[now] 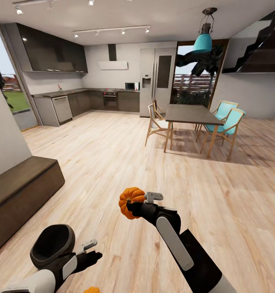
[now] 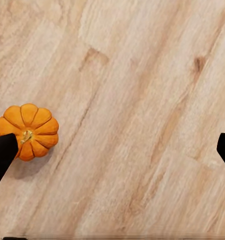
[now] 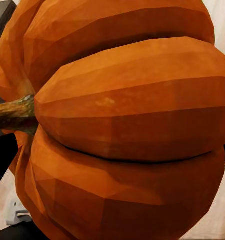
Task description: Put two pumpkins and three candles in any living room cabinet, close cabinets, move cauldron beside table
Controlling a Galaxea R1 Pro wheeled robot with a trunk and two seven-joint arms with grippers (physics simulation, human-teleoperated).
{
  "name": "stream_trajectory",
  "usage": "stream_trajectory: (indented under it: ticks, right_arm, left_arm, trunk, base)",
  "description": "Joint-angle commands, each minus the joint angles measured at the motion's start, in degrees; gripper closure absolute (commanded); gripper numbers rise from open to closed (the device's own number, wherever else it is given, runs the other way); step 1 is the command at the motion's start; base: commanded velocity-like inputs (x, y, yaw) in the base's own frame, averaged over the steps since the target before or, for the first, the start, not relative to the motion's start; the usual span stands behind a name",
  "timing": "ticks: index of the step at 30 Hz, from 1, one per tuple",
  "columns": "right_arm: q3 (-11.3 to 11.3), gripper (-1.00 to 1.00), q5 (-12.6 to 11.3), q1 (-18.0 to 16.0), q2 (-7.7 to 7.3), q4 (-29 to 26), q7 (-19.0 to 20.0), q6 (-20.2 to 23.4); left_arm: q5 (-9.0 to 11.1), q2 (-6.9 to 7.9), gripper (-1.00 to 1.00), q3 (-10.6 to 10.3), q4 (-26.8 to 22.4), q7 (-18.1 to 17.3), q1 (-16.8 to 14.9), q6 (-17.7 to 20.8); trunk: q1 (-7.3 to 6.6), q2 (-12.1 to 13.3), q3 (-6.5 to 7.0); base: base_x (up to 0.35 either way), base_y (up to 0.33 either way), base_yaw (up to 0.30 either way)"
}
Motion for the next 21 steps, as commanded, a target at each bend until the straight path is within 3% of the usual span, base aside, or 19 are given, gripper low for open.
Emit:
stream_trajectory:
  ticks: [1,5,9,11,15,21]
  right_arm:
    - [0.05,1.0,-0.65,-0.06,0.02,-0.07,-0.63,-0.03]
    - [0.0,1.0,-0.65,-0.06,0.02,0.01,-0.66,-0.03]
    - [-0.04,1.0,-0.7,-0.06,0.04,0.06,-0.69,-0.02]
    - [-0.04,1.0,-0.7,-0.06,0.03,0.04,-0.67,-0.03]
    - [-0.1,1.0,-0.66,-0.06,-0.04,-0.01,-0.71,-0.03]
    - [-0.08,1.0,-0.65,-0.06,-0.17,-0.74,-0.73,-0.03]
  left_arm:
    - [0.29,-0.01,-1.0,0.21,-0.08,-0.24,-0.01,0.45]
    - [0.29,-0.03,-1.0,0.21,-0.08,-0.38,-0.01,0.5]
    - [0.29,0.03,-1.0,0.21,-0.08,-1.09,-0.01,0.59]
    - [0.29,0.34,-1.0,0.23,-0.08,-3.41,-0.01,1.0]
    - [0.36,2.81,-1.0,0.29,-0.08,-11.1,-0.01,2.94]
    - [0.68,3.67,-1.0,0.4,-0.02,-13.47,-0.01,3.43]
  trunk:
    - [0.19,-0.45,-0.24]
    - [1.07,-2.05,-0.95]
    - [1.95,-3.66,-1.67]
    - [2.39,-4.46,-2.03]
    - [3.27,-6.07,-2.75]
    - [4.59,-8.47,-3.83]
  base:
    - [-0.286,0.143,0.0]
    - [-0.274,0.146,0.0]
    - [-0.048,0.029,0.0]
    - [-0.004,0.002,0.0]
    - [-0.001,0.0,0.0]
    - [0.0,0.0,0.0]
